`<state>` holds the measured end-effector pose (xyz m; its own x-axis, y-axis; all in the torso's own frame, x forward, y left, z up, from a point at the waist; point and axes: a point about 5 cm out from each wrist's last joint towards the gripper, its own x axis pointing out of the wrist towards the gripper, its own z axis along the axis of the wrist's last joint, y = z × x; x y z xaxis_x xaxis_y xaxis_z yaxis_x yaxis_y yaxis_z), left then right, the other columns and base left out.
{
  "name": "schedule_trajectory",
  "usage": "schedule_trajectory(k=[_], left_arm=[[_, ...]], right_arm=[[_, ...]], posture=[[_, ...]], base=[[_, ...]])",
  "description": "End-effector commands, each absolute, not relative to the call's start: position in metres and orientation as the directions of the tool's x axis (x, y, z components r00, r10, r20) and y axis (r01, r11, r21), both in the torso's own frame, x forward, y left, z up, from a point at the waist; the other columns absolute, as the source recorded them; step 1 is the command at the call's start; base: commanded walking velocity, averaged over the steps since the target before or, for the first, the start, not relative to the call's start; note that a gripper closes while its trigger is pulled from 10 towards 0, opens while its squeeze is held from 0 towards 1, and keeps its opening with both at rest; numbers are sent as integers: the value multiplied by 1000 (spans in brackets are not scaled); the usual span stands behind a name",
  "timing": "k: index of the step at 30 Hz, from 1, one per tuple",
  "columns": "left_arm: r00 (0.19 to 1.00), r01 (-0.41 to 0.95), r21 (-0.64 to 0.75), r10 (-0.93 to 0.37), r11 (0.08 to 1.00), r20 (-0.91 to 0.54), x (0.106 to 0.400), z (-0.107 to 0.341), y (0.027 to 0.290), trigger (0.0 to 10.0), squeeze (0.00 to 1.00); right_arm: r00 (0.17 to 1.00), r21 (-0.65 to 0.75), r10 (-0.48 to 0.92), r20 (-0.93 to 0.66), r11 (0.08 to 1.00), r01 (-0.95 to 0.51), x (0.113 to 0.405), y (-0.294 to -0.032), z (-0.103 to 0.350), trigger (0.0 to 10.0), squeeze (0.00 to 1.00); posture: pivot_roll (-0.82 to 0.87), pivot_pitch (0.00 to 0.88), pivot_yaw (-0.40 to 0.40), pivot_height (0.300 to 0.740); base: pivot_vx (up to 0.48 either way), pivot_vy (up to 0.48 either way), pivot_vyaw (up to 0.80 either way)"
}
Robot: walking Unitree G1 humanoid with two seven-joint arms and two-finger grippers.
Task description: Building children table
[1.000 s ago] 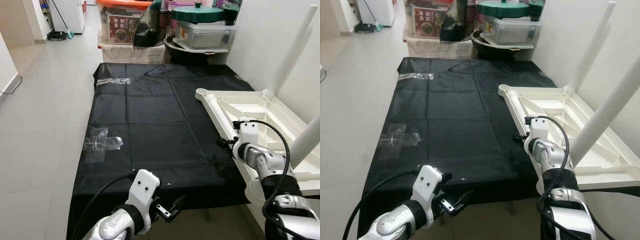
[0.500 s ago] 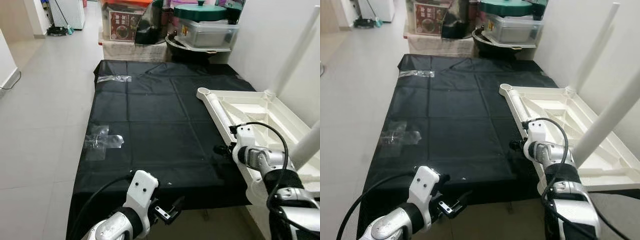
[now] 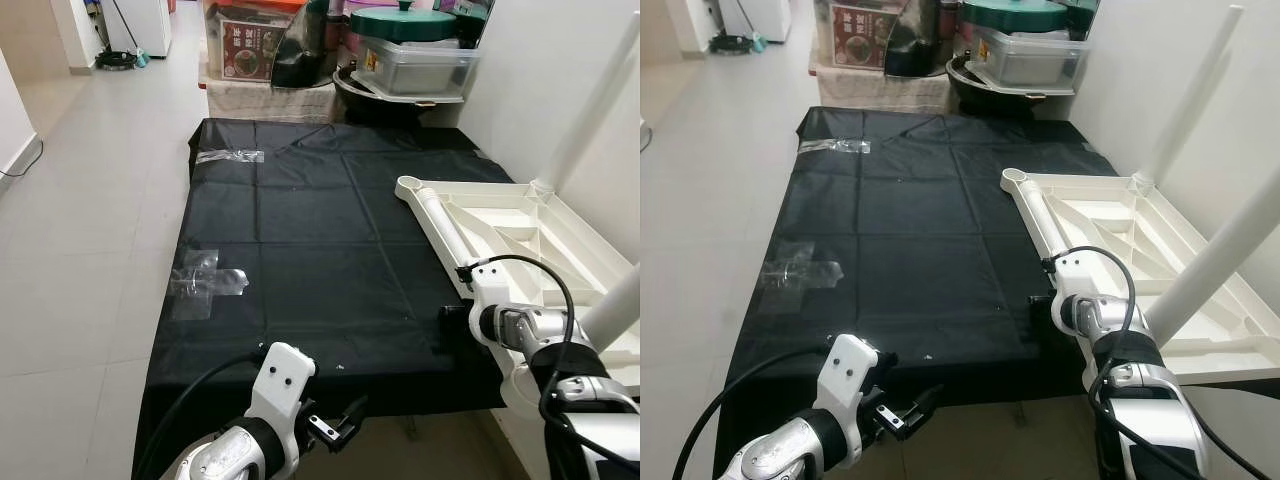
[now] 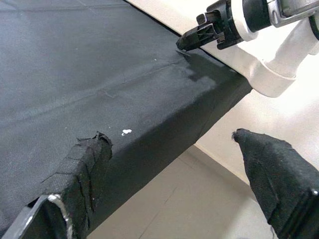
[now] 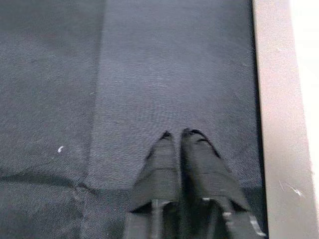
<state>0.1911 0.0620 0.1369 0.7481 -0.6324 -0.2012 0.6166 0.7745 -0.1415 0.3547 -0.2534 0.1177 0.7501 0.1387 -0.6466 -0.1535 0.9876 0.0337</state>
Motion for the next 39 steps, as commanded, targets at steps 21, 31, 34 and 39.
schedule_trajectory(k=[21,31,34,39], left_arm=[[746,615,-149,-633,774,-206,194,137,61,10000,0],[751,611,-145,-627,779,-205,195,138,61,10000,0],[751,610,-146,-627,779,-205,194,138,61,10000,0],[752,609,-147,-627,779,-204,193,139,61,10000,0]], right_arm=[[674,-89,462,-577,784,-614,356,-230,145,10000,0],[964,-227,-85,-252,973,26,385,-263,191,10000,1000],[952,-254,-154,-264,963,86,383,-268,187,10000,1000],[882,-233,-227,-413,963,139,377,-270,157,10000,0]], posture=[[144,32,-124,740],[141,35,-124,740],[141,35,-124,740],[143,46,-128,740]], base=[[0,0,0],[0,0,0],[0,0,0],[0,0,0]])
